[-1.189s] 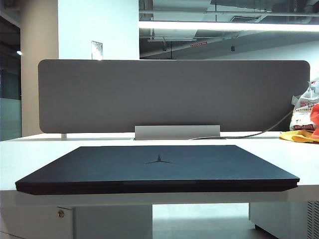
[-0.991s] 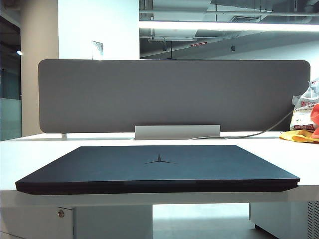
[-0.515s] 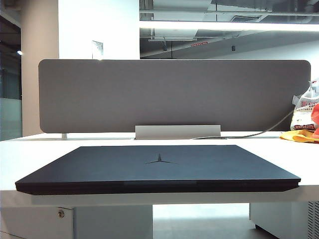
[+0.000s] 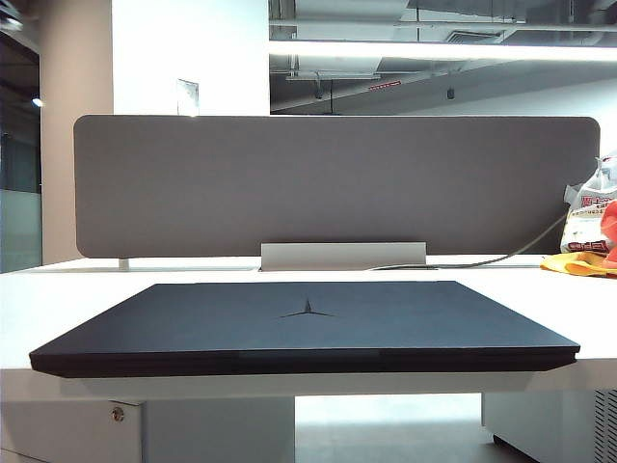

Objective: Open the lid of the laptop and use the keypad to enter the password "123".

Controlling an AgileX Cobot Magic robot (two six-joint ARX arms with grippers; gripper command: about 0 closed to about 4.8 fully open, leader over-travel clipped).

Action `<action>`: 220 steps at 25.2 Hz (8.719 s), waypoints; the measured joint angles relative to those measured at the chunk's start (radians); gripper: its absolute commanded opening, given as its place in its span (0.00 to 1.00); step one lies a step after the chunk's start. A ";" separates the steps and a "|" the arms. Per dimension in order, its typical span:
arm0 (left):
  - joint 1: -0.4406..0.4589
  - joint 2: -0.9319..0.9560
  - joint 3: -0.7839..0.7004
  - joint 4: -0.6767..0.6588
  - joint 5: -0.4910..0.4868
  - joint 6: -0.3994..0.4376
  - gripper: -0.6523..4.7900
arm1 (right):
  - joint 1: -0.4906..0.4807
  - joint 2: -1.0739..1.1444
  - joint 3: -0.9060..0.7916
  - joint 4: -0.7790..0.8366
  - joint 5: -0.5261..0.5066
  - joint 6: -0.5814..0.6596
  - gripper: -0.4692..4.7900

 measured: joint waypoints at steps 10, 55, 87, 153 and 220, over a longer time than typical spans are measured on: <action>-0.072 0.067 0.024 -0.099 -0.013 0.044 0.26 | 0.206 0.376 0.023 -0.010 -0.071 0.192 0.78; -0.072 0.302 0.714 -0.746 -0.058 0.416 0.23 | 0.539 0.419 -0.315 0.327 -0.029 0.633 0.58; -0.072 0.443 0.964 -0.902 0.140 0.535 0.11 | 0.539 0.638 -0.318 0.515 0.015 0.869 0.40; -0.072 0.480 0.963 -1.107 0.205 0.583 0.11 | 0.519 0.961 -0.220 0.984 -0.080 0.940 0.09; -0.072 0.530 0.963 -1.109 0.144 0.583 0.11 | 0.346 0.645 0.222 0.085 0.299 -0.139 0.09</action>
